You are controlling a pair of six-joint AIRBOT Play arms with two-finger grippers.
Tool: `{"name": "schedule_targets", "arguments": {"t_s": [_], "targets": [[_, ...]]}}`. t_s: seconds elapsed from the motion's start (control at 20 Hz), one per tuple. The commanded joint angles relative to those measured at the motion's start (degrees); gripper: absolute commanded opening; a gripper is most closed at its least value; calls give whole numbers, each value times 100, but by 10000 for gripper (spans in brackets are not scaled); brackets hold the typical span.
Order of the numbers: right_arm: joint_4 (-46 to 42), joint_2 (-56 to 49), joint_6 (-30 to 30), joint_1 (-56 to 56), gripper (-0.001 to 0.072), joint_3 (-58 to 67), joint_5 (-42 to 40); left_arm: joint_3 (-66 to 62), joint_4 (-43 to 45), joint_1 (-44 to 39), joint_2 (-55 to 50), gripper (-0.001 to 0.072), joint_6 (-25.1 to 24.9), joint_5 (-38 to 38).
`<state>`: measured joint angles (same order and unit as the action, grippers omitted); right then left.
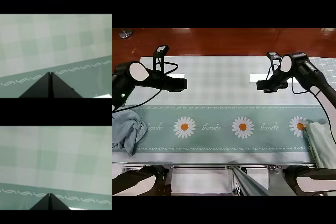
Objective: Fold the shirts.
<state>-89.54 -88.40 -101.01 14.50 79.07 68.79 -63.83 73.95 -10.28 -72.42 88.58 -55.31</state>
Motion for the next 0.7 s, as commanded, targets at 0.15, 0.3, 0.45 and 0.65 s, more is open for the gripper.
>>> {"name": "schedule_targets", "arguments": {"t_s": [0.15, 0.3, 0.45, 0.65], "targets": [[-295, -118, -210, 61, 43, 9, 85, 52, 83, 61, -225, 30, 129, -76], [-295, -118, -210, 61, 43, 9, 85, 52, 81, 63, -225, 30, 129, -66], [-295, -118, -210, 61, 43, 9, 85, 52, 81, 63, -225, 30, 129, -66], [-295, -118, -210, 61, 43, 9, 85, 52, 83, 63, -225, 30, 129, -66]]}}
